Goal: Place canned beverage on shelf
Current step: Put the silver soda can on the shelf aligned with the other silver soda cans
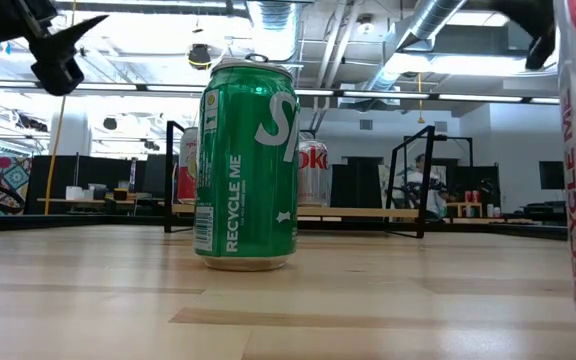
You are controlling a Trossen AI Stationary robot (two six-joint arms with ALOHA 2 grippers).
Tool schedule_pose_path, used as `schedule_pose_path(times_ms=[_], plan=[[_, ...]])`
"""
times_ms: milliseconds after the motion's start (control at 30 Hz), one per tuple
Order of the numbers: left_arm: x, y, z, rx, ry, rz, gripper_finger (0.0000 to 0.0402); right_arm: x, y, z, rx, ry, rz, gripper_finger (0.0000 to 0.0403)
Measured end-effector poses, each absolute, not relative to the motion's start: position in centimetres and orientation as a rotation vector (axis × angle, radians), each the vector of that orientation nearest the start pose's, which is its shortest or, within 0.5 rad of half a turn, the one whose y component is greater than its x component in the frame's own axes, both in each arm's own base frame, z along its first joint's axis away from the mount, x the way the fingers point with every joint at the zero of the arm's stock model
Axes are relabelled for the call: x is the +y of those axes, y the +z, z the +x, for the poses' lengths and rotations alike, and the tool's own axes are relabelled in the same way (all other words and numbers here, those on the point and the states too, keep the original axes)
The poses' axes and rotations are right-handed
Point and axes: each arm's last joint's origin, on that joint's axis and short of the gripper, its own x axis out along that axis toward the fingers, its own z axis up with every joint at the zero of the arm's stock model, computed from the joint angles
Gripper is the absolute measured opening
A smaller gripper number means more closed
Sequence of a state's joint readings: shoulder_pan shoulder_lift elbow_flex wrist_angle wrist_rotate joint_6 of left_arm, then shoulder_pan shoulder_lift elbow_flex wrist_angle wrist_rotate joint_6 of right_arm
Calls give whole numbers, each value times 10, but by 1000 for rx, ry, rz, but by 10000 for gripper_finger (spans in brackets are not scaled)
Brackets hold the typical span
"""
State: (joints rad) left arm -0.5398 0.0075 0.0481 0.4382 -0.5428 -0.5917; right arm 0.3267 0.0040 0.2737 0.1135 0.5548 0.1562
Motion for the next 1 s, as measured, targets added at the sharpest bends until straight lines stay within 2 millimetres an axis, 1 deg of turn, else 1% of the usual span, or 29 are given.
schedule_pose_path(times_ms=[100,167,267,367,500,733,867,1000], plan=[[-29,212,79,-349,-79,-840,247,3,263,55,-154,-197,402,111],[-29,211,79,-344,-55,-837,247,1,267,48,-90,-189,451,111],[-27,211,79,-359,18,-804,247,-1,276,41,-100,-185,429,111],[-26,210,79,-364,68,-770,247,-1,281,42,-144,-181,336,111],[-25,210,79,-370,97,-777,247,-2,278,43,-133,-225,294,111],[-24,210,79,-381,106,-847,247,-2,276,43,-112,-237,302,111],[-23,210,78,-389,136,-853,247,0,265,50,-97,-240,302,111],[-23,211,78,-399,142,-859,247,5,244,63,-95,-238,349,111]])
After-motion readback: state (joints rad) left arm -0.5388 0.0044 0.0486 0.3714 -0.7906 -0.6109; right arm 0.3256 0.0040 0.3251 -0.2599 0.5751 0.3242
